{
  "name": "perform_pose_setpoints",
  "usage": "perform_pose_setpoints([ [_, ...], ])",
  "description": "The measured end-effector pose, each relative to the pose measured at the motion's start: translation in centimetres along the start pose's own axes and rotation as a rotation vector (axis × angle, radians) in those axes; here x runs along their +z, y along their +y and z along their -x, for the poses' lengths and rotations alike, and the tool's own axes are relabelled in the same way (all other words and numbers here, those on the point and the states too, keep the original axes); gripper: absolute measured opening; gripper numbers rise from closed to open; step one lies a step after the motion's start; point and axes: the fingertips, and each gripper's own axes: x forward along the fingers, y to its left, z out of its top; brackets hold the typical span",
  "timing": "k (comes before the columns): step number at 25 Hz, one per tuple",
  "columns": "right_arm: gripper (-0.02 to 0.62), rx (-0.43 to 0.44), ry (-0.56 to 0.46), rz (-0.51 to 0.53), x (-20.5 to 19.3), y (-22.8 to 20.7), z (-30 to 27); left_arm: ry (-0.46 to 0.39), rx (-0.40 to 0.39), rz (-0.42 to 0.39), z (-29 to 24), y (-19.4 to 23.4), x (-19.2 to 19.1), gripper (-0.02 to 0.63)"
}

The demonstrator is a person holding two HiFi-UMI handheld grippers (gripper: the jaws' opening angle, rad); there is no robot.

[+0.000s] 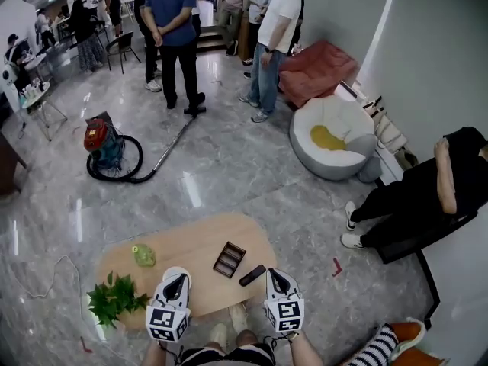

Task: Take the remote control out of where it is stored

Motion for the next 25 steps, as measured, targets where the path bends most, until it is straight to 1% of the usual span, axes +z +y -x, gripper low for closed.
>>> perform_pose_setpoints([
  [6, 0.008, 0.001, -0.059, 0.036, 3.4, 0.5, 2.9, -0.048, 0.021, -0.002, 2.6, -0.3, 2.0, 0.006],
  [15, 0.008, 0.015, -0.155, 0.020, 7.2, 1.6, 6.9, -0.124, 0.051, -0.041, 5.8, -0.5, 5.2, 0.006],
  [19, 0.008, 0.018, -0.173, 0.021, 8.0, 1.7, 8.0, -0.142, 0.066, -0.060, 7.2, -0.6, 6.3, 0.006],
  [25, 0.008, 0.022, -0.202, 0.023, 8.5, 3.1, 8.8, -0.155, 0.074, -0.085, 9.3, -0.3, 6.6, 0.006],
])
